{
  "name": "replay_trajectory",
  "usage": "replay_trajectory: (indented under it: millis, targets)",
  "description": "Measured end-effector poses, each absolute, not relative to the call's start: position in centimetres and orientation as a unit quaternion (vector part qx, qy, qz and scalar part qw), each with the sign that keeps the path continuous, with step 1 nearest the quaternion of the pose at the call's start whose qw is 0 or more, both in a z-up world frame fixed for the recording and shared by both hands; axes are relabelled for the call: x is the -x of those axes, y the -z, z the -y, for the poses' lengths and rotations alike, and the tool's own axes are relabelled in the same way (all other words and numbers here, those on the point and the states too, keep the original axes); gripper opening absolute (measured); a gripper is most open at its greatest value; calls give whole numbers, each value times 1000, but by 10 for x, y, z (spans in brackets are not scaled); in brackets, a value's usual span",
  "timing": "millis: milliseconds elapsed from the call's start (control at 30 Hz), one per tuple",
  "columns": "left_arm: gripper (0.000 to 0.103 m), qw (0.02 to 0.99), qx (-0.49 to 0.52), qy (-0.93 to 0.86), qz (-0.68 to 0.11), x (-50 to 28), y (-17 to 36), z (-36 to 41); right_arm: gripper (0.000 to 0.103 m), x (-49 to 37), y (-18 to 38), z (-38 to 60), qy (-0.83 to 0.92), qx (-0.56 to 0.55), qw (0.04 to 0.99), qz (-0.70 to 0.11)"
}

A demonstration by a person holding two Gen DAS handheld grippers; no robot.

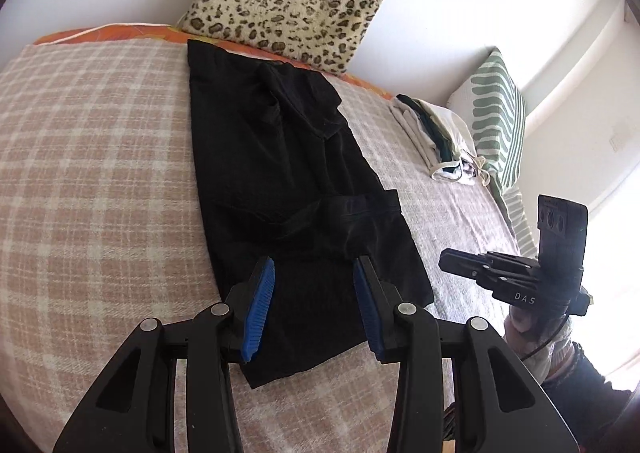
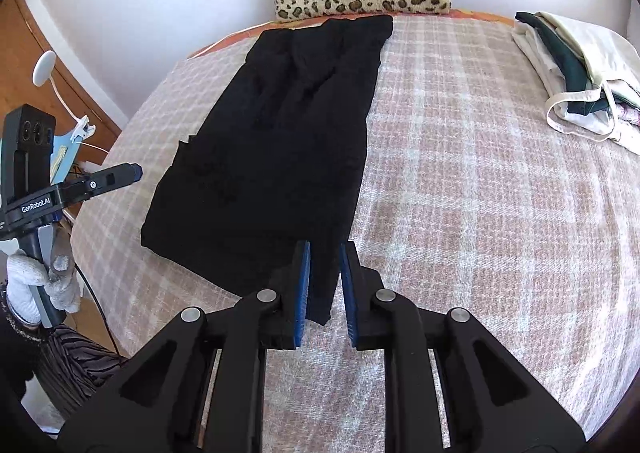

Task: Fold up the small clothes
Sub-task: 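Move both grippers to the collar end of the black strip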

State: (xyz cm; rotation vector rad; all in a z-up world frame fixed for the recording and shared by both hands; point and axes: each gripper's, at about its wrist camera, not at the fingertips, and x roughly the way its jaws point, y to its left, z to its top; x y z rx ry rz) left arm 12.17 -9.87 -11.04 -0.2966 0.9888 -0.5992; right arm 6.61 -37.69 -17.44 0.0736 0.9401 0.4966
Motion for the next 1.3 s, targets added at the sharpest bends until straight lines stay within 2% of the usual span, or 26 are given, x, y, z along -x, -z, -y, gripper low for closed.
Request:
replay_trajectory:
  millis: [233,367,500,567,633,667,833,900,1000,1300]
  targets:
    - [38,826,117,246,-493,-158,133,107,17,-100,186,352,-283,-56,837,-466]
    - [38,829,148,201,-500,-177,138,87,17,-124,201,343,-252,-35,838,-483]
    - [39,838,179,181,-482,-187,125,61,17,-139,197,357,-258,-82,832,-484]
    - [41,842,186,178,-474,-195,119,53,22,-147,188,365,-255,-93,839,-473]
    - [44,840,193,181,-474,-206,115,46,37,-159,179,373,-253,-107,843,-462]
    - [49,841,192,180,-473,-212,113,44,39,-166,175,376,-253,-112,845,-458]
    - [52,839,205,177,-472,-250,109,34,39,-211,161,383,-254,-113,850,-448]
    - [56,833,214,180,-477,-269,110,32,39,-234,157,383,-253,-112,849,-450]
    - [56,826,231,178,-482,-296,114,28,39,-270,155,381,-257,-108,846,-455]
    - [57,813,250,183,-493,-368,136,24,40,-372,181,382,-238,-131,836,-476]
